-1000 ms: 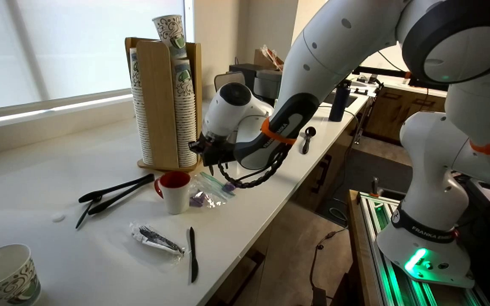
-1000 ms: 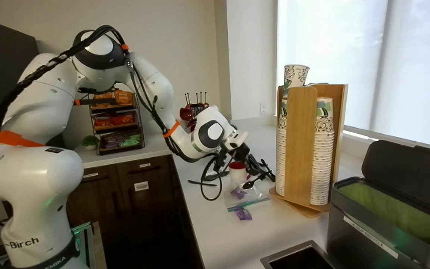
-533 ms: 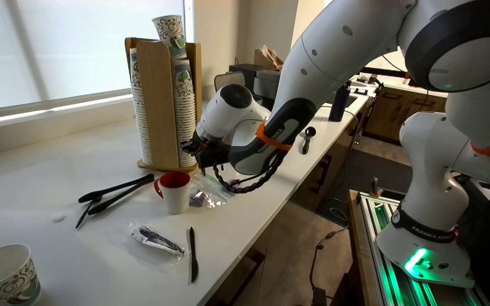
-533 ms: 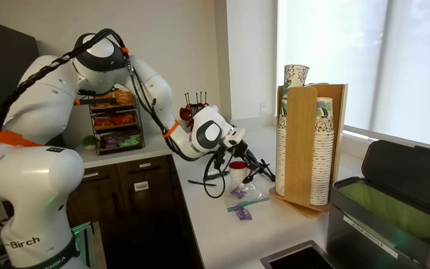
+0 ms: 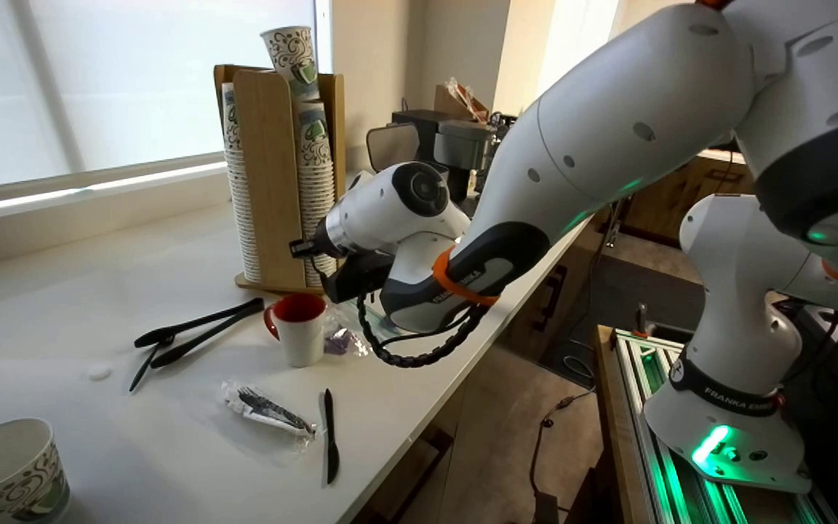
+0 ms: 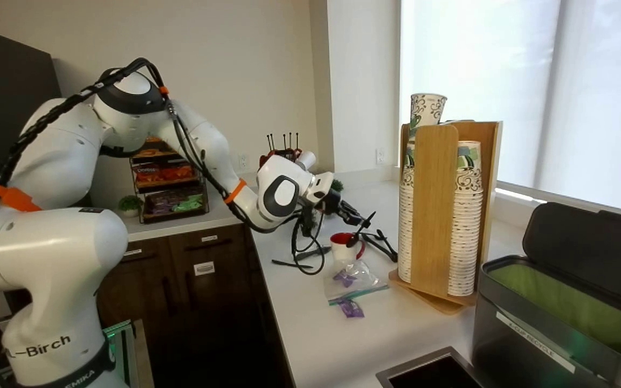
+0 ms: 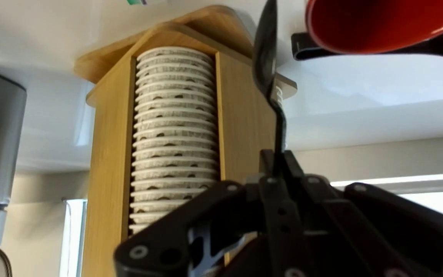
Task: Put the spoon inside the mug
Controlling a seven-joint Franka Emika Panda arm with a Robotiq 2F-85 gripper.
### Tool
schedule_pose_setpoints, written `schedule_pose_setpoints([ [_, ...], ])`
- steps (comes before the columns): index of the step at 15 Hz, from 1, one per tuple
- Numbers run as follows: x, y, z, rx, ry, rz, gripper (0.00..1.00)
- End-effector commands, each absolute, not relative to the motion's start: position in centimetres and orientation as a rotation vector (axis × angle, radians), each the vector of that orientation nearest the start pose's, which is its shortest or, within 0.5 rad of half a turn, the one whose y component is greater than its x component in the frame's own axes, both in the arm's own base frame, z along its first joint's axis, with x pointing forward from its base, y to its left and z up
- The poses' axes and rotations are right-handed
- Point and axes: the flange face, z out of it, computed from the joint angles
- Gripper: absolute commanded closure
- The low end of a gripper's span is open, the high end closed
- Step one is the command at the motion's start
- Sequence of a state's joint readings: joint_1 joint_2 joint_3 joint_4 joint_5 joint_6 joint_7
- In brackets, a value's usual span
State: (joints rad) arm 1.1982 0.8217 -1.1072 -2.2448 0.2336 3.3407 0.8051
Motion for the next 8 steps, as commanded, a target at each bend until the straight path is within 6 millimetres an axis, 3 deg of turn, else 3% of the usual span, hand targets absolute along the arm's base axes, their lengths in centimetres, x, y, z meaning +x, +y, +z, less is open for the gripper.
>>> schedule_pose_setpoints([
  [1,57.3,8.5,27.6,-2.871,0.731,-1.660,0.99],
  [8,57.6,11.4,26.3,-2.843,0.468,-1.796,0.99],
])
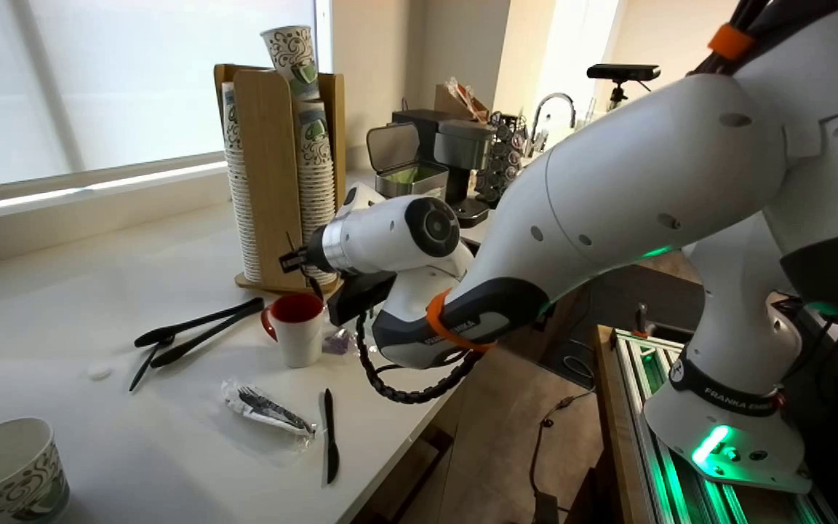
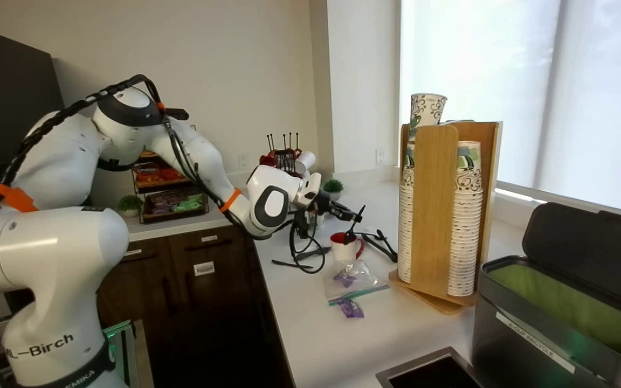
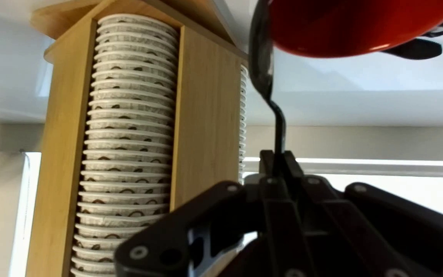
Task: Put the spoon inside the mug
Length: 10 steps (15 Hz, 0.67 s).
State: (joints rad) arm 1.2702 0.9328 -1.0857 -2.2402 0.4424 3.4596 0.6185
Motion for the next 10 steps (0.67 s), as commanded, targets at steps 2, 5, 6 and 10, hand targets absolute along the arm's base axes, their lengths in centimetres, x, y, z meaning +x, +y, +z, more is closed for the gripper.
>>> schedule_pose_setpoints([
  [2,57.6,11.9,26.5,-2.830,0.409,-1.828,0.99],
  [5,57.5,12.6,26.3,-2.849,0.371,-1.826,0.99],
  [6,57.5,12.8,26.4,-2.835,0.357,-1.842,0.99],
  [10,58.3,13.4,25.8,-2.795,0.293,-1.872,0.99],
])
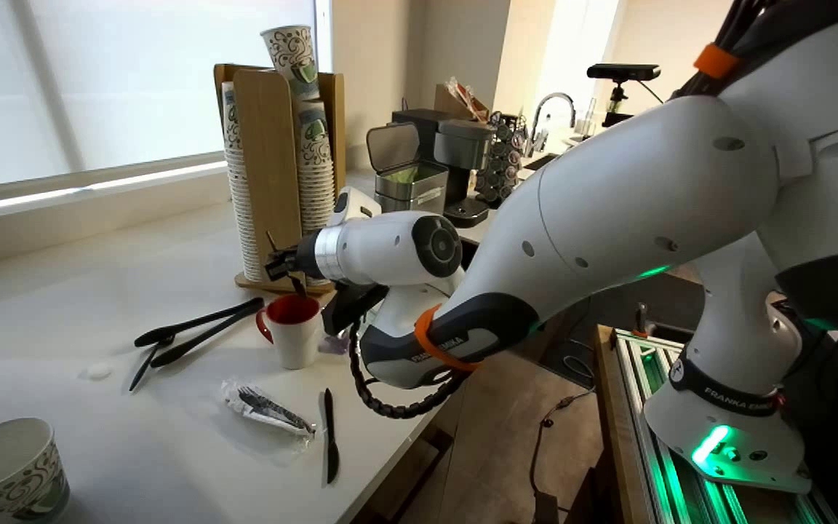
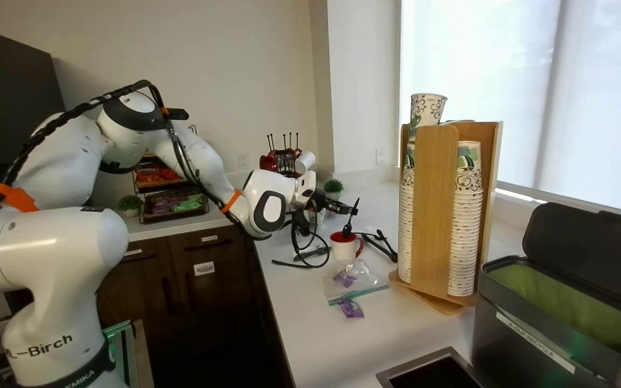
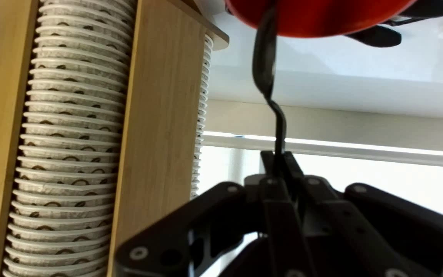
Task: Put the spoon inside the mug
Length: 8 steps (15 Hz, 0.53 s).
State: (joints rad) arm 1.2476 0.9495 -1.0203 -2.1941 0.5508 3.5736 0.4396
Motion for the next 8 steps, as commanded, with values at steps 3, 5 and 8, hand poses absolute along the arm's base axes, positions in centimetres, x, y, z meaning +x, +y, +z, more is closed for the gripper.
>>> schedule_pose_setpoints([
  [3,58.91,13.78,25.09,-2.805,0.265,-1.845,0.89],
  [5,58.93,13.87,24.99,-2.805,0.266,-1.843,0.61],
  [8,58.64,13.99,25.14,-2.804,0.269,-1.844,0.39],
])
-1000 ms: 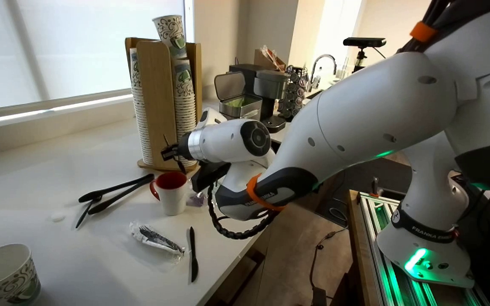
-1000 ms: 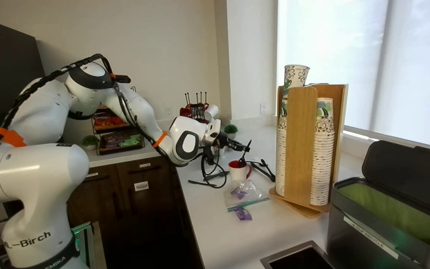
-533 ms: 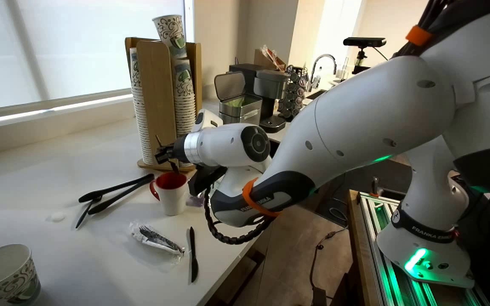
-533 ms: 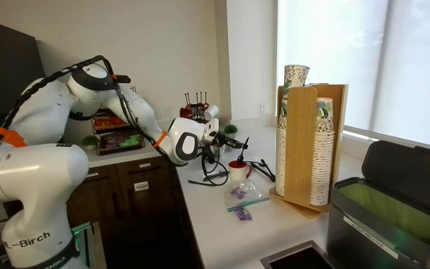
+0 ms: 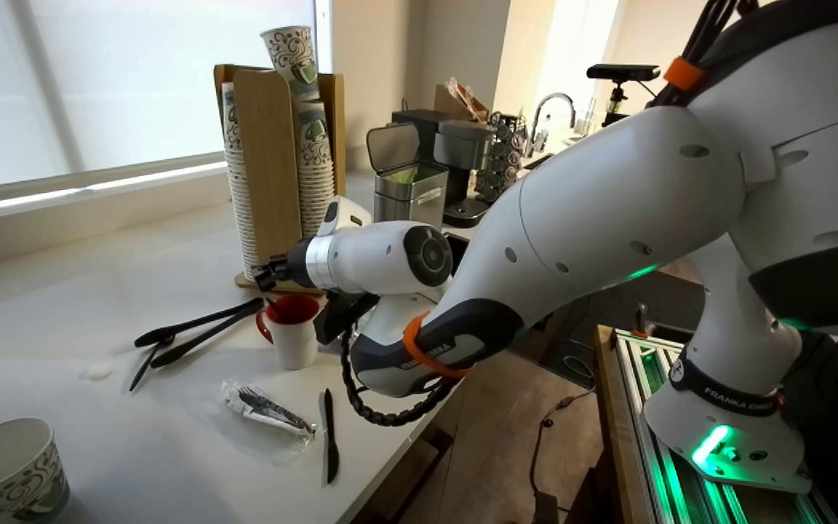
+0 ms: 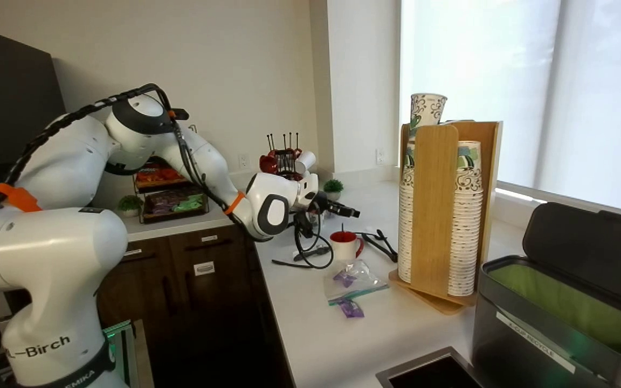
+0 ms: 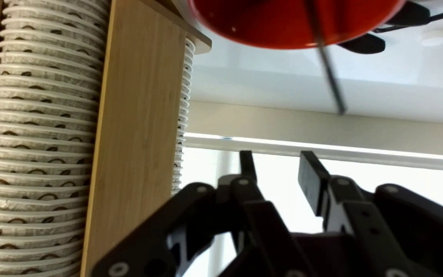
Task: Put the spoon inside the mug
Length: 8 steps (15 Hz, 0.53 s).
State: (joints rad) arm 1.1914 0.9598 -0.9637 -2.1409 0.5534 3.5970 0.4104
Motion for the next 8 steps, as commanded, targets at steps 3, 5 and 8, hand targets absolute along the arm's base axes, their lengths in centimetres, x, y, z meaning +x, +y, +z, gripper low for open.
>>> schedule_pose_setpoints([
  [3,58.1,13.5,25.7,-2.819,0.390,-1.761,0.17],
  [5,57.0,13.0,26.3,-2.795,0.466,-1.740,0.02],
  [8,55.3,11.8,27.6,-2.728,0.564,-1.713,0.00],
])
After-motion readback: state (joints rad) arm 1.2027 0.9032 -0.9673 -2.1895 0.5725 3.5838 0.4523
